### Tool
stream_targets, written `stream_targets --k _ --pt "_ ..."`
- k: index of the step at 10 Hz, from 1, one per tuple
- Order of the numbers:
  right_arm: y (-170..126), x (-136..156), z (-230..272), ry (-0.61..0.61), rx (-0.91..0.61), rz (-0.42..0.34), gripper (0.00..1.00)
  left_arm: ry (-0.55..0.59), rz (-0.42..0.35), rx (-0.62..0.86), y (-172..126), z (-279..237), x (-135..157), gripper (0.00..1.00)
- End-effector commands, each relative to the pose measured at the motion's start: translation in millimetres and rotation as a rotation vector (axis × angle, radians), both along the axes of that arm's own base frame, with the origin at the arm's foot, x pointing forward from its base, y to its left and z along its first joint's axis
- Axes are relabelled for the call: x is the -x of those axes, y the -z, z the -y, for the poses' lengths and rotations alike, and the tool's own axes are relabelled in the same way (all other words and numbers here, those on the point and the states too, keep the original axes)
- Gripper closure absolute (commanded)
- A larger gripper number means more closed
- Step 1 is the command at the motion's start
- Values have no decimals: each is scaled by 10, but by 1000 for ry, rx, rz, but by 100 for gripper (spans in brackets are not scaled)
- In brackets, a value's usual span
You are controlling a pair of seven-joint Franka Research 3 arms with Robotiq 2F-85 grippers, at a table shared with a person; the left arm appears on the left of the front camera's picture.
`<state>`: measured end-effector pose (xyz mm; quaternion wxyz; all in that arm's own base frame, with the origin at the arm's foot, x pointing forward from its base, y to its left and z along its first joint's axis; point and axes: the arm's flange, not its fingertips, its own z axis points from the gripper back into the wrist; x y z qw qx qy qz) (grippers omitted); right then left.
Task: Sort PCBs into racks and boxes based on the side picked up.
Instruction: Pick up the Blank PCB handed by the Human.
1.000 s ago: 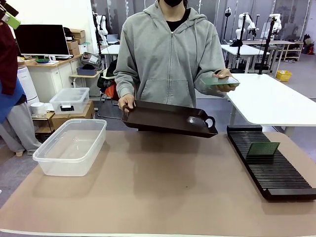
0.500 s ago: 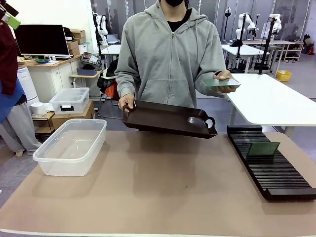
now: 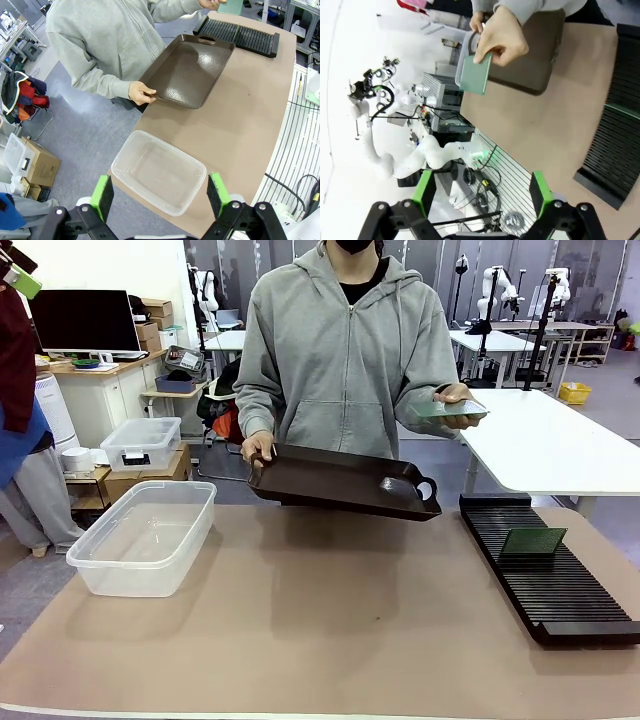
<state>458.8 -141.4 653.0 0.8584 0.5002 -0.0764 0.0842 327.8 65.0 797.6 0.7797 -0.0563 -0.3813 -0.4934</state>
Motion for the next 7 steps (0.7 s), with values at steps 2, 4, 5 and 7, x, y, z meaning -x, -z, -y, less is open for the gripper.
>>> stream_targets --k 2,4,5,7 --pt "0 0 0 0 0 0 0 -1 -1 -3 11 -2 3 0" --pt "0 0 0 0 0 0 0 -1 -1 -3 11 -2 3 0" --pt "0 0 0 0 0 0 0 -1 -1 -3 11 -2 3 0" --pt "0 0 0 0 0 0 0 -1 -1 -3 11 -2 3 0"
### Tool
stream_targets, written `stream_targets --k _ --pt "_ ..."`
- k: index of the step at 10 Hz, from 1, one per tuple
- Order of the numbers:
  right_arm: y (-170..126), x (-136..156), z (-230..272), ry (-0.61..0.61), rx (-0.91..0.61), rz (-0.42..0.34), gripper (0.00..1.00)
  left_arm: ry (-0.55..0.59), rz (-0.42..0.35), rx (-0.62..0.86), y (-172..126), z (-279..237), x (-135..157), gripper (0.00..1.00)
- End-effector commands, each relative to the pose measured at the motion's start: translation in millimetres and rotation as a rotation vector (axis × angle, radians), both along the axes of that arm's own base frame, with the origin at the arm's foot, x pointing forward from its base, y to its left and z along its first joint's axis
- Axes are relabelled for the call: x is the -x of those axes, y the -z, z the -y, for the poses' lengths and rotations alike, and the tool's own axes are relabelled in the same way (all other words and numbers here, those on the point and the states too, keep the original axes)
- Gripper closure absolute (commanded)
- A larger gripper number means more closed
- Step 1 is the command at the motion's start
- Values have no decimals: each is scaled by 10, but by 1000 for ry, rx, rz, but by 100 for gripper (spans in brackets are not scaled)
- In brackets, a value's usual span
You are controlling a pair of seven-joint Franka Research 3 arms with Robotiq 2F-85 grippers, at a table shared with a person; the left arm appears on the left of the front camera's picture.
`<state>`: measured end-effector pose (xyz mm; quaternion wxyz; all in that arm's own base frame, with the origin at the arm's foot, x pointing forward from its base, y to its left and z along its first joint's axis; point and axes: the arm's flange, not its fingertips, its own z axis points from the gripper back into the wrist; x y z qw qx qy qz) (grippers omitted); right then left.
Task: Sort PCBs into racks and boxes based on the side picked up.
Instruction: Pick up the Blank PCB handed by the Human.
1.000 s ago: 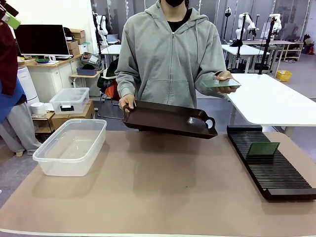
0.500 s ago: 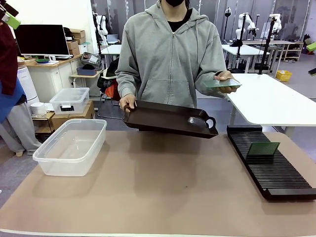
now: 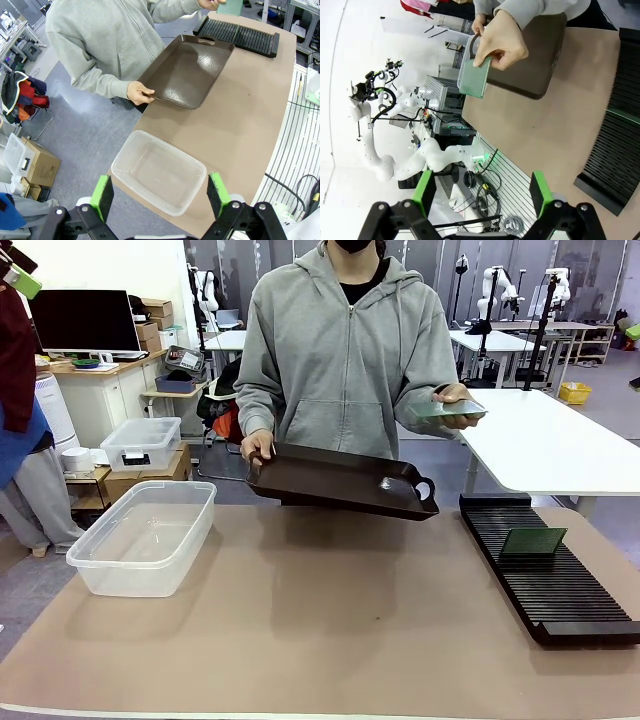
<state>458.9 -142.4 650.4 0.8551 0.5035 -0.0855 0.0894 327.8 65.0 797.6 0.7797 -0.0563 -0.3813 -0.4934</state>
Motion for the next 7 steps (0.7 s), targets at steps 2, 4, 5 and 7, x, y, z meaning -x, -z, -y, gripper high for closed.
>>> stream_targets --k 2,4,5,7 --pt "0 0 0 0 0 0 0 -1 -1 -3 11 -2 4 0" --pt "393 -345 -187 -5 -162 -66 0 -1 -1 -3 11 -2 4 0" --pt "534 -492 -258 8 -229 -91 0 -1 -1 -3 11 -2 4 0" --pt "832 -676 -560 59 -354 -142 0 -1 -1 -3 11 -2 4 0"
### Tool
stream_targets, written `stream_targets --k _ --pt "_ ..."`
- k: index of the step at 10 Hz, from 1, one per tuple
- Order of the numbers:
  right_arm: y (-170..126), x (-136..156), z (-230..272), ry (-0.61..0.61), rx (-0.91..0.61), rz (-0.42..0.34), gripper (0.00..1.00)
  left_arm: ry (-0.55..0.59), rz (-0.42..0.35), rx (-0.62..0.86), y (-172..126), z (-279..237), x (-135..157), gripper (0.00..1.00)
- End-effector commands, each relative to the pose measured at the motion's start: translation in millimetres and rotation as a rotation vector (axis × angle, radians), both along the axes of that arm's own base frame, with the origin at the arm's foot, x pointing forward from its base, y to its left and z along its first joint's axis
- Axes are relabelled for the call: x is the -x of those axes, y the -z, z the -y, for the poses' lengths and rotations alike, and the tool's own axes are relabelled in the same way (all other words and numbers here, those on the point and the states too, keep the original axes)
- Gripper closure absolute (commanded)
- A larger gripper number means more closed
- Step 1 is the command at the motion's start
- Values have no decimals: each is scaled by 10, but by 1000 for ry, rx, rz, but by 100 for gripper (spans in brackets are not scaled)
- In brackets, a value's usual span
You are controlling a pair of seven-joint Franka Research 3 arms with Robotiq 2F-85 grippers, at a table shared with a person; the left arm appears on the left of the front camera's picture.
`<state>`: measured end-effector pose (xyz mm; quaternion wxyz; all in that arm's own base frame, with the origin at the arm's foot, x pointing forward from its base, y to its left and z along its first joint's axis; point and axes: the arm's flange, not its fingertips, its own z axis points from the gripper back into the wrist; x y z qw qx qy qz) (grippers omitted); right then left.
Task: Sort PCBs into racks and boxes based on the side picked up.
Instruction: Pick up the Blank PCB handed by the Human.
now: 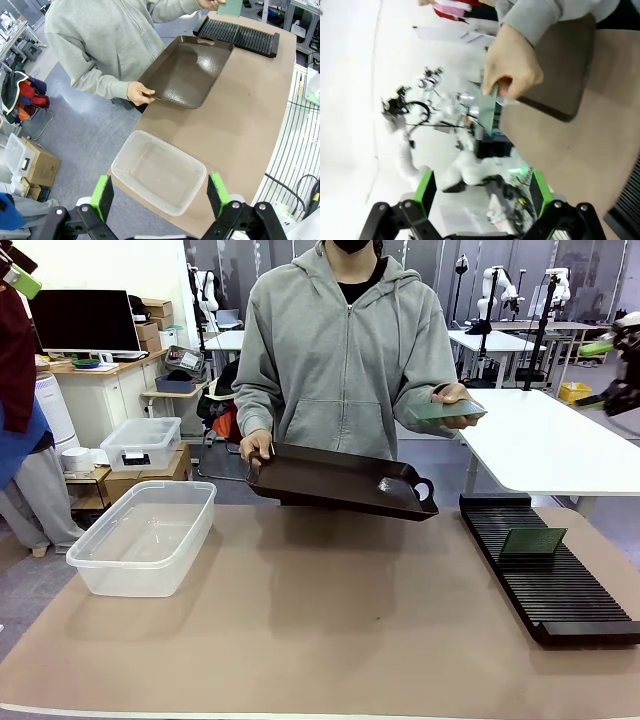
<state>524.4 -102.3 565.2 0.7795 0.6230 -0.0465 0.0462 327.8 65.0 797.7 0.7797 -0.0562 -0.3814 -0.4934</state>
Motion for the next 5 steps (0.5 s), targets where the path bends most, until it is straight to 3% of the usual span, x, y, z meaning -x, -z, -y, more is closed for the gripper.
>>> stream_targets --k 1,3,5 --pt "85 -95 -288 67 -90 -83 0 -1 -1 -3 12 -2 3 0" --pt "261 -270 -488 36 -155 -72 0 -1 -1 -3 12 -2 3 0" --pt "380 -459 -647 -23 -148 -124 0 -1 -1 -3 12 -2 3 0"
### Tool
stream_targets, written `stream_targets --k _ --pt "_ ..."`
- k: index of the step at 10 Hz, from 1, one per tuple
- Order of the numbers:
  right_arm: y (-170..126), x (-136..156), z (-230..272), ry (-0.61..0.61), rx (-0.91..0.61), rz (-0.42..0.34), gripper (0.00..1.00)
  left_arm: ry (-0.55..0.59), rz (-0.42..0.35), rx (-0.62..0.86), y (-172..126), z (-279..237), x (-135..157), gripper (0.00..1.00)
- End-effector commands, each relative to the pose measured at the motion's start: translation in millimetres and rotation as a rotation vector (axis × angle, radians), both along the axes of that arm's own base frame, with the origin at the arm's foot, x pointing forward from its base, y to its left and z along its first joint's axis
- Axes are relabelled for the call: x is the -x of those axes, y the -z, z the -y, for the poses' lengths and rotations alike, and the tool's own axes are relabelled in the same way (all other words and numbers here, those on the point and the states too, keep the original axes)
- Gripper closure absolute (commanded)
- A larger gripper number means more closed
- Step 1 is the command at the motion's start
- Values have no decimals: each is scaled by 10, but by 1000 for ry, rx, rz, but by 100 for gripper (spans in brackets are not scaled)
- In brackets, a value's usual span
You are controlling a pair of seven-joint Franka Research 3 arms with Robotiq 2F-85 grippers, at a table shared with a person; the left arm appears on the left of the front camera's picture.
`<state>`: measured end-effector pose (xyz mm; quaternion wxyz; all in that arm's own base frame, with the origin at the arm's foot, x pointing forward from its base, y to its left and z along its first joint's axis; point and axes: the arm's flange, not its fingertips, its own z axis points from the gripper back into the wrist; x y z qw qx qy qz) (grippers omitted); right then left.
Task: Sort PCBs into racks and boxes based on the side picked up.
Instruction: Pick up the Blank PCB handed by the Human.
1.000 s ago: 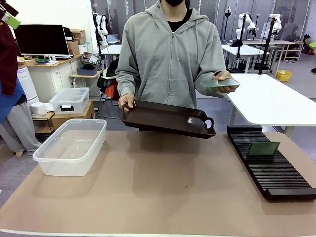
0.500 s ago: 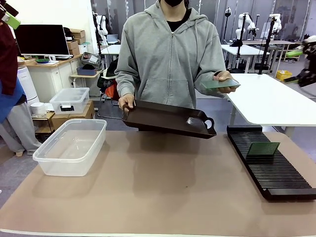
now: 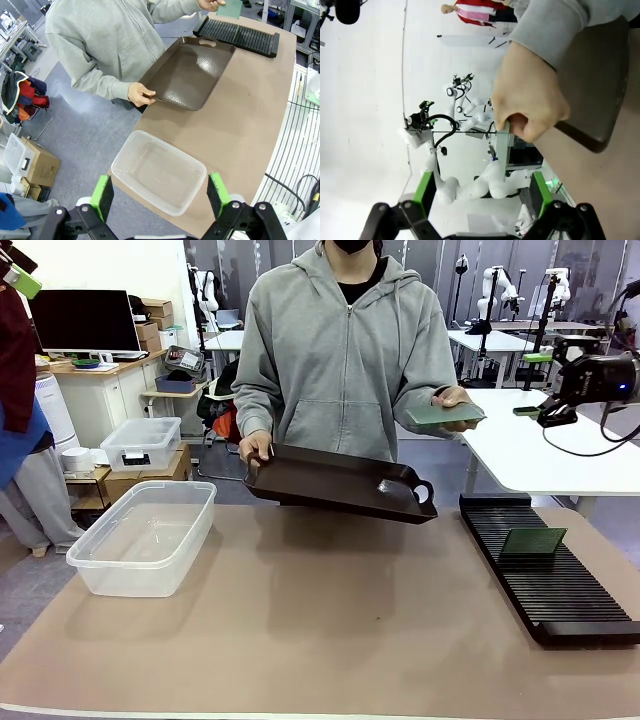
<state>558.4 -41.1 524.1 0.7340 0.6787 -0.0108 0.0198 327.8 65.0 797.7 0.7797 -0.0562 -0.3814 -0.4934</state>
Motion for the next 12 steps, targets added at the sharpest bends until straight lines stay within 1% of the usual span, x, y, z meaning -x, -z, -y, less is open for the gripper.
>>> stream_targets --k 1,3,4,5,6,7,8,9,11,12 --pt "13 -181 -151 -21 -4 -35 0 -1 -1 -3 12 -2 3 0" --pt "31 -233 -295 -91 0 -55 0 -1 -1 -3 12 -2 3 0" --pt "18 -228 -288 -85 29 -35 0 -1 -1 -3 12 -2 3 0" --pt "117 -167 -271 -60 -2 -22 0 -1 -1 -3 12 -2 3 0" --pt "117 -167 -271 -60 -2 -22 0 -1 -1 -3 12 -2 3 0" --pt "95 -201 -309 -71 5 -19 0 -1 -1 -3 12 -2 3 0" --pt "198 -247 -387 -116 2 -39 0 -1 -1 -3 12 -2 3 0" --pt "223 -311 -448 -148 9 -38 0 -1 -1 -3 12 -2 3 0" --pt "260 -410 -570 -167 29 -7 0 -1 -1 -3 12 -2 3 0" --pt "267 -403 -610 -178 46 -7 0 -1 -1 -3 12 -2 3 0"
